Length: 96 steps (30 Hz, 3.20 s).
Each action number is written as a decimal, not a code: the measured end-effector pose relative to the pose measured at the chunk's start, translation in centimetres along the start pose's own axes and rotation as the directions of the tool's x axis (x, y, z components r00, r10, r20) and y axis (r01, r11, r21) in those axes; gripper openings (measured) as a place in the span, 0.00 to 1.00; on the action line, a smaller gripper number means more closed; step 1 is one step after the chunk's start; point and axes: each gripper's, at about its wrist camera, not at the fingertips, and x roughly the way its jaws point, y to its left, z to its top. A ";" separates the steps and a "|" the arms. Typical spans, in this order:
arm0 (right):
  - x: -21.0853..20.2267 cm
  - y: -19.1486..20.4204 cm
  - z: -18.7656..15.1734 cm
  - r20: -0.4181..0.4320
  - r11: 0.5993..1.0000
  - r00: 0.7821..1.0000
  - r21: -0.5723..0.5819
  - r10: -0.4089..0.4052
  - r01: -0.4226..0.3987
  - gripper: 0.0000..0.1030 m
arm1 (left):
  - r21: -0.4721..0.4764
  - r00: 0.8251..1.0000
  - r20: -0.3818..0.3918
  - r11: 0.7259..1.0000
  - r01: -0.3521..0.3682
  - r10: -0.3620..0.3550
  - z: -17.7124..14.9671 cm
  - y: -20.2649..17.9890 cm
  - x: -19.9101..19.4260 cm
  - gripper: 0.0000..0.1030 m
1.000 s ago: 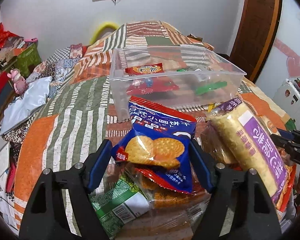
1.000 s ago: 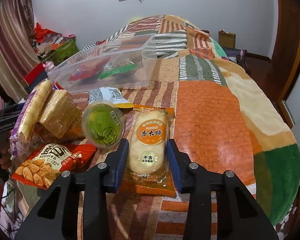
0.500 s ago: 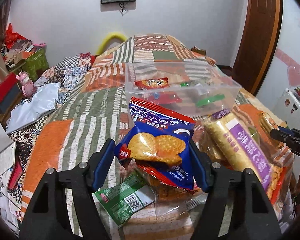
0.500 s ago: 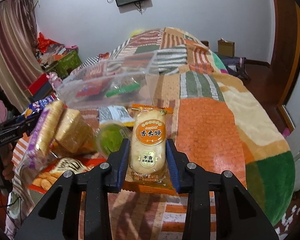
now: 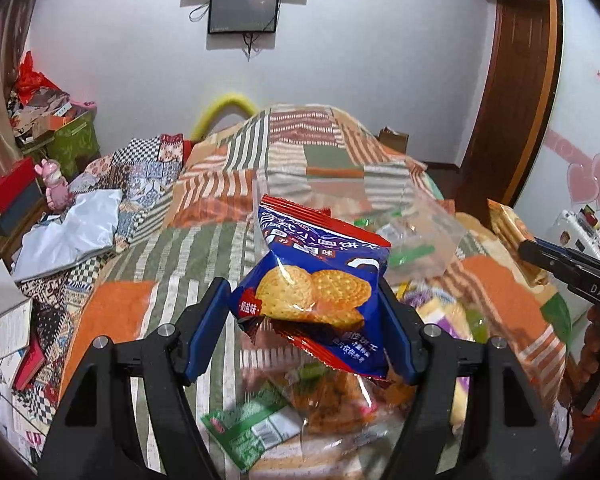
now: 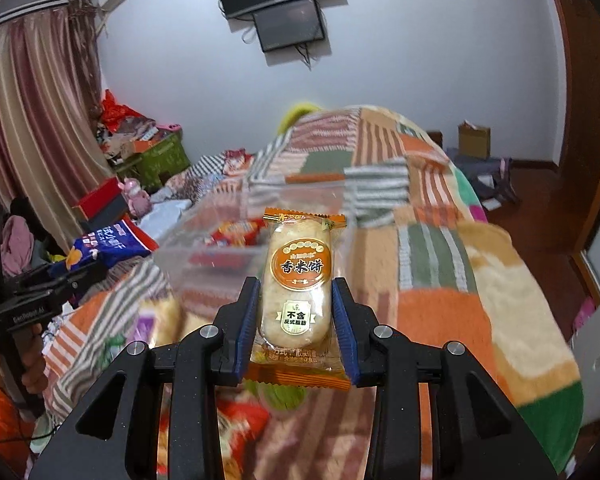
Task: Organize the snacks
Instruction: 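Lower the cracker bag and bun into the clear box and release both, then grasp the purple-labelled rice roll with left tool while right tool grasps green jelly cup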
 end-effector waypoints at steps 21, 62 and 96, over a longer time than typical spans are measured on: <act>8.7 2.6 4.7 -0.078 0.987 0.997 -0.159 0.016 -0.028 0.32 | 0.019 0.999 -0.046 0.999 0.028 -0.027 5.3 -0.6 8.1 0.68; 13.1 2.9 4.8 -0.217 0.984 0.976 -0.165 0.033 -0.071 0.44 | 0.074 0.995 -0.104 0.997 -0.003 0.011 5.1 -1.6 11.6 0.70; 0.5 3.1 -0.4 -0.077 0.991 0.997 -0.131 0.006 -0.016 0.55 | 0.014 0.999 -0.048 1.000 0.007 -0.006 -0.2 -5.2 -0.2 0.92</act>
